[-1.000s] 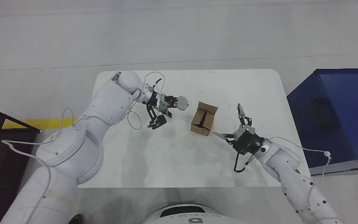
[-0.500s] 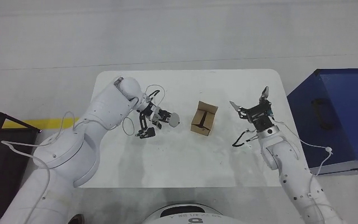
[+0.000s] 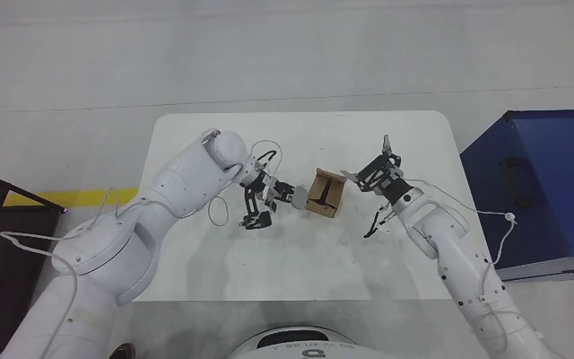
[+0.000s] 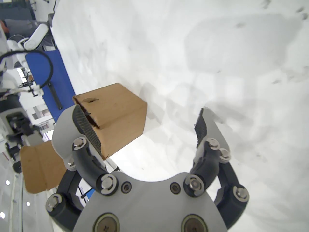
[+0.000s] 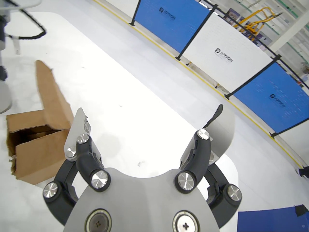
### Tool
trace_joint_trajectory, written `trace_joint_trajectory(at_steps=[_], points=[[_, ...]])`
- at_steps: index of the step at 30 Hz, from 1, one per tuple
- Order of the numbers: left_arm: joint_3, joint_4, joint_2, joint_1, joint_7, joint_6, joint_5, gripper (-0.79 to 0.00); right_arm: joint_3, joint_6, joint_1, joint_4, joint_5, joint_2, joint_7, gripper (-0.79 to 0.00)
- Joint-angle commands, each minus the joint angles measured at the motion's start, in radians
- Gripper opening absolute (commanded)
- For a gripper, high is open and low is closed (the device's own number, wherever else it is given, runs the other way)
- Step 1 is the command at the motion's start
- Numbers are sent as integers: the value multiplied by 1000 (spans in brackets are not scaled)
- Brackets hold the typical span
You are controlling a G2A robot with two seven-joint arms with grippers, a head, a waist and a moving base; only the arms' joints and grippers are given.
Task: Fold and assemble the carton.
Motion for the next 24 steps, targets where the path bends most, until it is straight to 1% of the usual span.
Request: trace_joint_trajectory(at_steps=[1, 2, 6, 13, 16, 18, 24], points=[[-11, -7, 6, -1, -2, -2, -15, 0, 4, -54, 0, 1, 19, 1, -2, 0], [-16, -10, 9, -1, -1, -3, -21, 0, 9, -78, 2, 3, 32, 2, -2, 0], [-36, -15, 22, 4, -11, -11, -42, 0, 19, -115, -4, 1, 37, 4, 4, 0], [-84, 24, 56, 12, 39, 19, -104, 0, 4, -166, 15, 35, 49, 1, 23, 0], [-88, 1, 68, 20, 95, 45, -105, 0, -6, -200, 39, 71, 92, -2, 24, 0], [-82, -22, 74, 24, 111, 58, -83, 0, -9, -222, 61, 103, 138, -6, 27, 0], [-94, -69, 86, 34, 91, 51, -82, 0, -20, -284, 105, 180, 246, -13, 50, -9]])
